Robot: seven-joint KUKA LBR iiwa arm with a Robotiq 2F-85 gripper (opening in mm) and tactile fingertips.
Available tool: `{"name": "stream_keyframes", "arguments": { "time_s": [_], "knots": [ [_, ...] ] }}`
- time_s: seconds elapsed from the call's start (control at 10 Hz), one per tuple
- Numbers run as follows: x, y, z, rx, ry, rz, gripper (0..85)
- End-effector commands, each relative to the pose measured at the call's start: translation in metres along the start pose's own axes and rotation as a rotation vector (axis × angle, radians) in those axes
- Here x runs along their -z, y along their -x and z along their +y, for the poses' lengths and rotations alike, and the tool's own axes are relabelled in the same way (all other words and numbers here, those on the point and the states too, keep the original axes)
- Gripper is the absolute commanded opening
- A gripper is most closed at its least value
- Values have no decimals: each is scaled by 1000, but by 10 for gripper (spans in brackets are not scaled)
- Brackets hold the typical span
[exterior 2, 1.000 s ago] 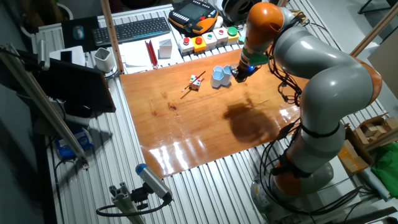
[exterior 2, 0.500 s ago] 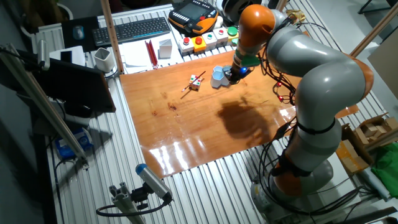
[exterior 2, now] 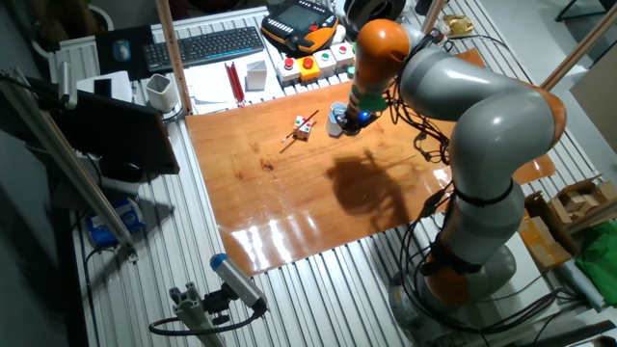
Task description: Put the pen into the pen holder
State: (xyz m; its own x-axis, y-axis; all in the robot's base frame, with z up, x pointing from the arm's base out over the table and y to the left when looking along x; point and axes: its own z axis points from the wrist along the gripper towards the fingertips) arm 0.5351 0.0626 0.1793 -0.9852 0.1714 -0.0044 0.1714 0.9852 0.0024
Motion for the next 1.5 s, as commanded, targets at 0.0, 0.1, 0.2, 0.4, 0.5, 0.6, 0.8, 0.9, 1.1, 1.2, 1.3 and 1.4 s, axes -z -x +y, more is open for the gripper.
{"name": "stream_keyframes", "arguments": {
  "time_s": [0.0, 0.1, 0.2, 0.4, 0.5, 0.6, 0.8, 0.9, 1.1, 1.2, 1.3, 1.4],
  "knots": [
    [-3, 1, 2, 0, -19, -10, 7],
    [-7, 2, 4, 11, -31, -21, 7],
    [-12, 3, 7, 19, -54, -29, 7],
    [-19, 7, 8, -15, -55, -23, 7],
    [-20, 8, 9, -40, -43, -21, 7],
    [-21, 9, 9, -88, -29, -18, 7],
    [-22, 7, 10, -114, -24, -12, 7],
    [-23, 7, 11, -111, -25, -14, 7],
    [-23, 7, 11, -97, -11, 5, 7],
    [-24, 7, 11, -88, -10, 7, 7],
    [-24, 7, 11, -83, -12, 3, 7],
    [-24, 7, 11, -83, -20, -1, 7]
  ]
}}
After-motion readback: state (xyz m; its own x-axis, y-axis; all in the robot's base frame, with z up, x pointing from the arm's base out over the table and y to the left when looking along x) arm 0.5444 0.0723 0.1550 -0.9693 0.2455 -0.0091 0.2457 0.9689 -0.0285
